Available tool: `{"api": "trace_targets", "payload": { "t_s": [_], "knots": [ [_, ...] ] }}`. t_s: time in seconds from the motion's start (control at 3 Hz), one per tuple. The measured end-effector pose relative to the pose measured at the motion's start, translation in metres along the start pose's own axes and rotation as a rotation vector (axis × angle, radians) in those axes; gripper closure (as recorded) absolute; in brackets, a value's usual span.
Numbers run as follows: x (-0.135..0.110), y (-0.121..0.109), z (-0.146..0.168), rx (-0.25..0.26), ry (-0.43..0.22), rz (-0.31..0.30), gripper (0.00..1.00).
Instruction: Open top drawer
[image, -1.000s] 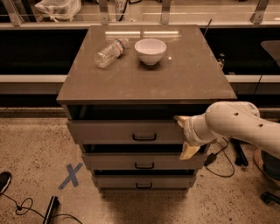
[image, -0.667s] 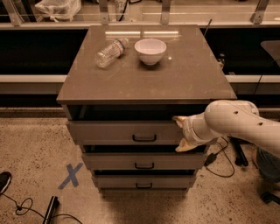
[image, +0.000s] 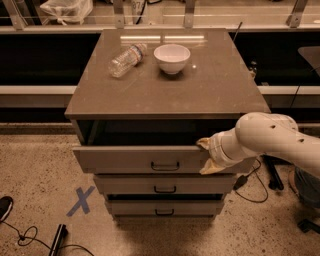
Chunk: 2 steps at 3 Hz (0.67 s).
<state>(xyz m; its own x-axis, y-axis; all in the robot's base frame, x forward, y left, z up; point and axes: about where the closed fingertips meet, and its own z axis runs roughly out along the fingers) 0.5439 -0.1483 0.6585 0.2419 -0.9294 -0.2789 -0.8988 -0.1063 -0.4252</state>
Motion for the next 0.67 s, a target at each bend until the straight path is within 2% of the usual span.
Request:
{"api": "trace_targets", "payload": {
  "t_s": [0.33, 0.67],
  "knots": [
    [-0.0054, 0.0123, -0.0174, -0.023, -0.061, 0.03, 0.32],
    [-0.0063, 0.0138, -0.017, -0.026, -0.064, 0.035, 0.14]
  ]
}}
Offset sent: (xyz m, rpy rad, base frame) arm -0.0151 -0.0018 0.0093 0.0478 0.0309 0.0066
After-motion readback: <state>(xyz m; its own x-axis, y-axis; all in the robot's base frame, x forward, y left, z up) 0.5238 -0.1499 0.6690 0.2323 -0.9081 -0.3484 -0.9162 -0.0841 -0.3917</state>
